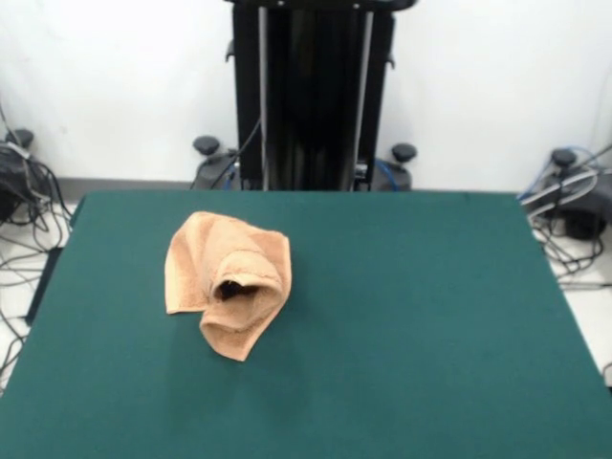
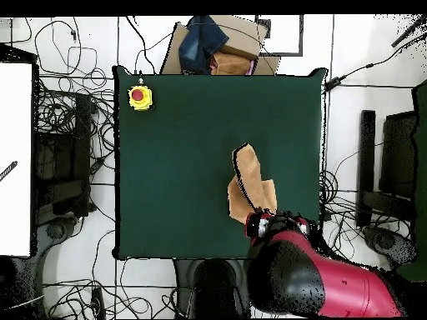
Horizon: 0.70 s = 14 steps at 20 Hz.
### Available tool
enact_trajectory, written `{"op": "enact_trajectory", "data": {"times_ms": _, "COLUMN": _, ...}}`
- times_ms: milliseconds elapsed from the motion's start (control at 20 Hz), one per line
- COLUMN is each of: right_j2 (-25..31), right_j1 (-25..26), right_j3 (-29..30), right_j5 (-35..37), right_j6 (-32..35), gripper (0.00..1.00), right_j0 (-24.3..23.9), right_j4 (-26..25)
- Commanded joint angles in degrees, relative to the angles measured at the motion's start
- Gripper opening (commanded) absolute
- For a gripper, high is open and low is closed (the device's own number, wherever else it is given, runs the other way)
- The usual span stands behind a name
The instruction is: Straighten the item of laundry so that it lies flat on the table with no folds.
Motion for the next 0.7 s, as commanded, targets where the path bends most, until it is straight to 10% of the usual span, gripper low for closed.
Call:
{"op": "enact_trajectory", "data": {"times_ms": 50, "right_j2": 2.6, "right_j1": 5.0, "right_j3": 1.7, "right_j5": -2.5, "right_j6": -1.8, "gripper": 1.00, "right_j0": 2.1, "right_j4": -5.0}}
{"op": "enact_trajectory", "data": {"times_ms": 700, "right_j2": -9.0, "right_j1": 22.9, "right_j3": -12.3, "right_j5": -13.2, "right_j6": 6.2, "gripper": 1.00, "right_j0": 11.3, "right_j4": -18.1}}
